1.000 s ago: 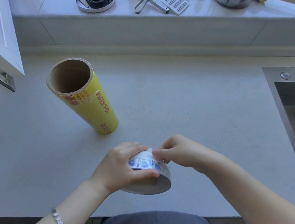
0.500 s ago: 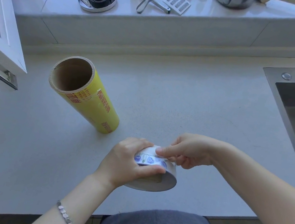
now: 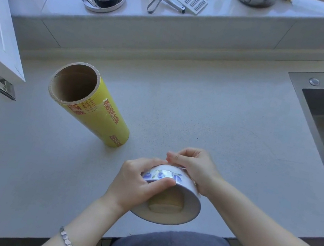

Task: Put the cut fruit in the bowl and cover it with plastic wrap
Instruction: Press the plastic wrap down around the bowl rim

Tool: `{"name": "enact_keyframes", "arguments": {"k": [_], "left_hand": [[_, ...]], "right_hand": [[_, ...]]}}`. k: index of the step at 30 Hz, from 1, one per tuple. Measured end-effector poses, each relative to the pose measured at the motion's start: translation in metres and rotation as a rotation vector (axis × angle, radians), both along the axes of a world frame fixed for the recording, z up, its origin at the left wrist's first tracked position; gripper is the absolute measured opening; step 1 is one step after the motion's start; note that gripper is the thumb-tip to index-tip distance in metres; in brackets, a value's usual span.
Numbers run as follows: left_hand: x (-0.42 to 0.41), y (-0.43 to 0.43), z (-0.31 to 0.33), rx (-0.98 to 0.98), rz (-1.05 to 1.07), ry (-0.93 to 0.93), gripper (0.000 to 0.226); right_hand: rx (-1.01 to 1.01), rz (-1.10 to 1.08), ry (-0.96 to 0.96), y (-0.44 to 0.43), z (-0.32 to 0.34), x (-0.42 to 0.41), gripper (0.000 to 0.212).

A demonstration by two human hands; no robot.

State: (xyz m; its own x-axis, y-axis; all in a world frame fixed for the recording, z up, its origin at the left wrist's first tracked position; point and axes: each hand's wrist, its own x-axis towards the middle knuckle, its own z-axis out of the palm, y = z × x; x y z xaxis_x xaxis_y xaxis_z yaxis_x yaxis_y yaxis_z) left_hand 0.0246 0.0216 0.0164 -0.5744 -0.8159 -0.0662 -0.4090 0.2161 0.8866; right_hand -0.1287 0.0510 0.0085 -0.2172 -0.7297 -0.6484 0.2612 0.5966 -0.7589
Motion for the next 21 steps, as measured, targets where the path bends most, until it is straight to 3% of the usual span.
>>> {"name": "enact_keyframes", "arguments": {"k": [6,10,16,21], "left_hand": [[0.001,0.0,-0.003,0.067,0.002,0.111,0.017],[0.002,-0.001,-0.005,0.077,-0.003,0.143,0.017],[0.006,0.002,-0.008,0.092,-0.002,0.152,0.017],[0.005,0.008,-0.008,0.131,0.033,0.163,0.013]], "right_hand": [[0.085,0.118,0.2,-0.006,0.004,-0.003,0.031],[0.129,0.123,0.072,-0.005,-0.001,-0.004,0.033],[0.108,0.14,-0.118,0.005,0.0,-0.007,0.013],[0.068,0.353,0.188,0.009,-0.001,-0.007,0.023]]}}
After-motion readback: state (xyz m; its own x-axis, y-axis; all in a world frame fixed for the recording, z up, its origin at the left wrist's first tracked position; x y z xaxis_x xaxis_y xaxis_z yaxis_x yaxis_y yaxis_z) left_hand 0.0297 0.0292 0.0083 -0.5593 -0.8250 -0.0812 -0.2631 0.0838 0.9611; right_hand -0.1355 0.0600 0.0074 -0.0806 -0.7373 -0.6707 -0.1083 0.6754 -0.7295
